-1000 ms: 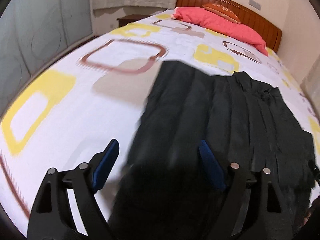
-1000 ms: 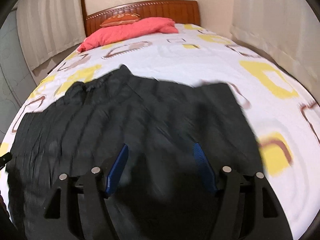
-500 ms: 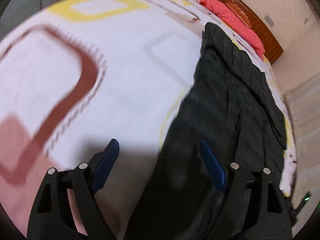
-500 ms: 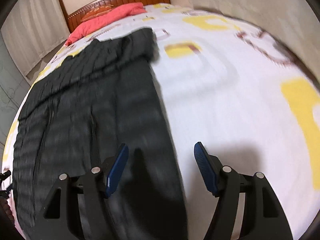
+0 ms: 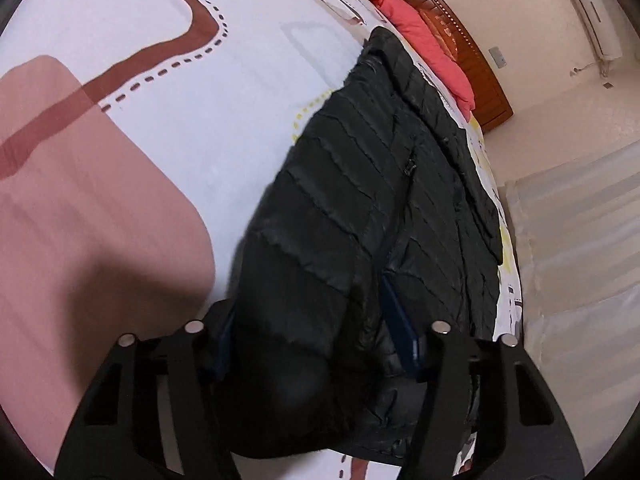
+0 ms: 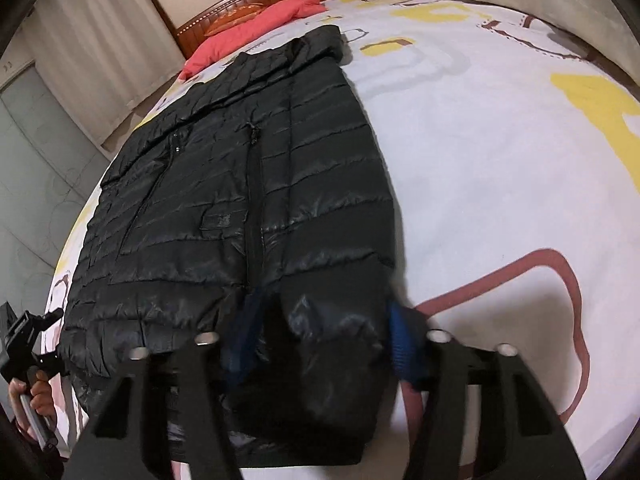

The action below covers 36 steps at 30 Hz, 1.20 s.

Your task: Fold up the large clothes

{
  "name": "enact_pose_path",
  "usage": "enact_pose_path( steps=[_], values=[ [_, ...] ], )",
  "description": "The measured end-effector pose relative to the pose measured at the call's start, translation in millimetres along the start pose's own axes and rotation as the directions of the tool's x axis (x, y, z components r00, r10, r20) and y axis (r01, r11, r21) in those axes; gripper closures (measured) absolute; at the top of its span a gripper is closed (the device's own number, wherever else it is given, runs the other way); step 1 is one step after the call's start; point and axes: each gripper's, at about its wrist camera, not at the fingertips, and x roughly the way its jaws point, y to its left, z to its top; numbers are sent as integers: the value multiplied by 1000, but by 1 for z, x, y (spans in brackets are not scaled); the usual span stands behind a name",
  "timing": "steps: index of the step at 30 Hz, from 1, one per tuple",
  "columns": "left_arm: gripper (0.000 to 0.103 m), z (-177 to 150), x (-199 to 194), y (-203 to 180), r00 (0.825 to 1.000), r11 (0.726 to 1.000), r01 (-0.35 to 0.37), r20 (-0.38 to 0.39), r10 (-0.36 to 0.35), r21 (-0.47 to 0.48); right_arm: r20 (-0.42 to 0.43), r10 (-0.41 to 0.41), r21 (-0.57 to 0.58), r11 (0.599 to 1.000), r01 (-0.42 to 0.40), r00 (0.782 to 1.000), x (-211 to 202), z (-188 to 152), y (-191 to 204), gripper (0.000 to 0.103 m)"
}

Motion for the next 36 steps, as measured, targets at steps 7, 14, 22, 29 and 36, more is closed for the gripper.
enact_pose_path(
  steps=[7,14,22,29,36],
  values=[
    [46,-5,6,-11,998,997,-58,42,56,48,2,73,27,997,-73,997,3,0,6,83],
    [92,7,-16,-18,994,999,26,103,-29,26,92,136,57,988,-141,986,-19,6,11,88],
    [95,14,-70,-50,968,984,151,186,-166,93,210,214,38,973,-227,954,-66,17,25,89],
    [95,19,-131,-72,921,958,247,273,-278,142,317,307,3,946,-325,897,-122,31,37,89],
    [95,49,-168,-108,868,936,258,367,-334,240,412,380,-52,917,-395,828,-163,61,47,89]
  ],
)
